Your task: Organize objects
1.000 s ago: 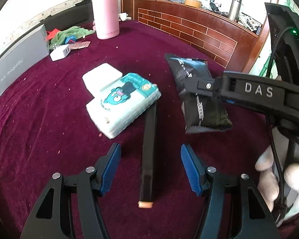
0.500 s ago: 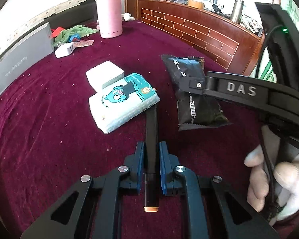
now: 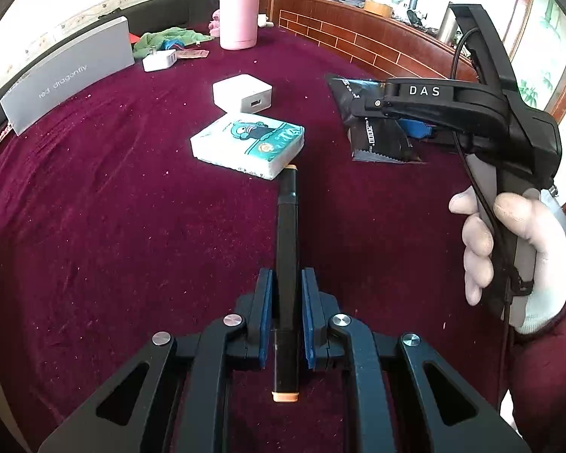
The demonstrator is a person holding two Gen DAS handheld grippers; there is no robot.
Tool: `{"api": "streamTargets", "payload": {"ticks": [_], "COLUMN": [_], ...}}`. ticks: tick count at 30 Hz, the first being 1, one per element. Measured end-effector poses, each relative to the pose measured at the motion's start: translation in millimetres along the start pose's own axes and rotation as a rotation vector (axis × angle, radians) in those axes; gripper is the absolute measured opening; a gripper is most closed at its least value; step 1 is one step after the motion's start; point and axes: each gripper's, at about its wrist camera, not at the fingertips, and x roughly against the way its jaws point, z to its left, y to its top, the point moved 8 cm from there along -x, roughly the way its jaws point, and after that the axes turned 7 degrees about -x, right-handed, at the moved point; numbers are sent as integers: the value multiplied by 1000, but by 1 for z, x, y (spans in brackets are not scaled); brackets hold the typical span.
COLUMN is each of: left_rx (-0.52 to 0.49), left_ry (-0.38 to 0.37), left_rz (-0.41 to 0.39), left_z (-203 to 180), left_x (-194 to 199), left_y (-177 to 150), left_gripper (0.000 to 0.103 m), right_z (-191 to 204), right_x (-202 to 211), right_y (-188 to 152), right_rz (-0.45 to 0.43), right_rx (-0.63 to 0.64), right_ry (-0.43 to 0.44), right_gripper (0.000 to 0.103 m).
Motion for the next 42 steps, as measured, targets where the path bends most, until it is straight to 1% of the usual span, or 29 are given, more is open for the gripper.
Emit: {"api": "streamTargets", "payload": {"ticks": [4, 7, 10, 11, 13, 14, 15, 18, 21, 23, 28, 32, 36, 42], "left_rx": [-40, -68, -84, -86, -76, -69, -64, -60, -48, -40, -22, -17, -8, 8], "left_ry": [59, 111, 133, 132, 106, 96, 90, 81, 78, 84, 95, 107, 121, 122], "left_rz": [-8, -34, -60, -63, -55, -46, -39, -21, -23, -33, -75, -110, -132, -154], "left_z": [-8, -12, -15, -15, -14, -14, -14, -16, -16, -14, -8, -2, 7, 14], "left_x": [-6, -14, -15, -15, -13, -12, -11, -6, 3, 11, 36, 57, 72, 86], "left_y": [9, 19, 22, 22, 20, 19, 17, 10, 1, -4, -9, -14, -21, -32], "left_gripper": [13, 16, 17, 17, 16, 12, 11, 11, 11, 11, 11, 11, 12, 12], "right_z": [-1, 0, 0, 0, 0, 1, 1, 0, 0, 1, 2, 0, 2, 10], "right_x": [0, 0, 0, -1, -1, -1, -1, -1, 0, 0, 4, 8, 16, 34], "right_y": [0, 0, 0, 0, 0, 0, 0, 1, 1, 1, 0, 1, 1, -20], "right_rz": [-4, -7, -8, -9, -9, -10, -10, -10, -10, -13, -36, -59, -75, -66], "right_rx": [4, 11, 19, 19, 19, 20, 21, 21, 19, 20, 27, 21, 18, 29], "right_ry": [-4, -10, -15, -15, -15, -15, -16, -15, -12, -15, -25, -37, -34, -19], "right_gripper": [45, 45, 46, 46, 46, 46, 46, 46, 46, 45, 38, 35, 30, 29]}}
